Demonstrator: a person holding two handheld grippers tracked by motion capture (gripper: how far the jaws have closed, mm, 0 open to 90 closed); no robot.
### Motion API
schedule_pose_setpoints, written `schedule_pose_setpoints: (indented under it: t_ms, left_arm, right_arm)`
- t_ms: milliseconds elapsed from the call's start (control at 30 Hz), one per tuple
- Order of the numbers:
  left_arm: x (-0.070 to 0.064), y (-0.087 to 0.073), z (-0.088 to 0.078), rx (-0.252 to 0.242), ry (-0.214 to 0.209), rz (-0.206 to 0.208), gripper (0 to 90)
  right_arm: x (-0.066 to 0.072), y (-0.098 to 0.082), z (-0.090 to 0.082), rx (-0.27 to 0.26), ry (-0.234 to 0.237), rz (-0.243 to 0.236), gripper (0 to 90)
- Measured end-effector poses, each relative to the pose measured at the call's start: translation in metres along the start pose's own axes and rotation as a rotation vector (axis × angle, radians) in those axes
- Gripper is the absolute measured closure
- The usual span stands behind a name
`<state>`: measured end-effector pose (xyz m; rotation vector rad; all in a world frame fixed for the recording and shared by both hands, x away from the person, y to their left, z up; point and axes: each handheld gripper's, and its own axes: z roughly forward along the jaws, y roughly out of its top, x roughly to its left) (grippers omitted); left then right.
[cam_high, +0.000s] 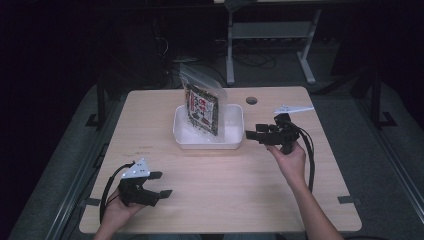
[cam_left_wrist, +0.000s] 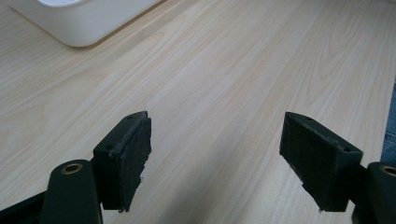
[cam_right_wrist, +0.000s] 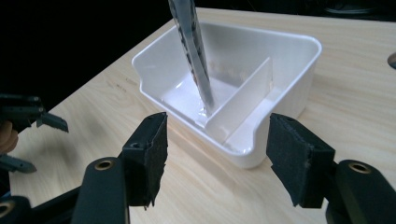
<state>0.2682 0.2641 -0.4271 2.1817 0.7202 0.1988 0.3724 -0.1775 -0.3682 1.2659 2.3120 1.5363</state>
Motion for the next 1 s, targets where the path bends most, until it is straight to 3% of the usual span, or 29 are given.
schedule_pose_setpoints:
  t_ms: [700,1000]
  left_arm:
    - [0.0,-0.001,0.0,0.006,0.009,0.003,22.9]
    - [-0.001,-0.001,0.0,0.009,0.009,0.008,22.6]
  right_arm:
    - [0.004,-0.039,-0.023,0.049,0.017,0.009,35.4]
    - [0.005,-0.067,-0.033,0.069,0.031,0.038,33.6]
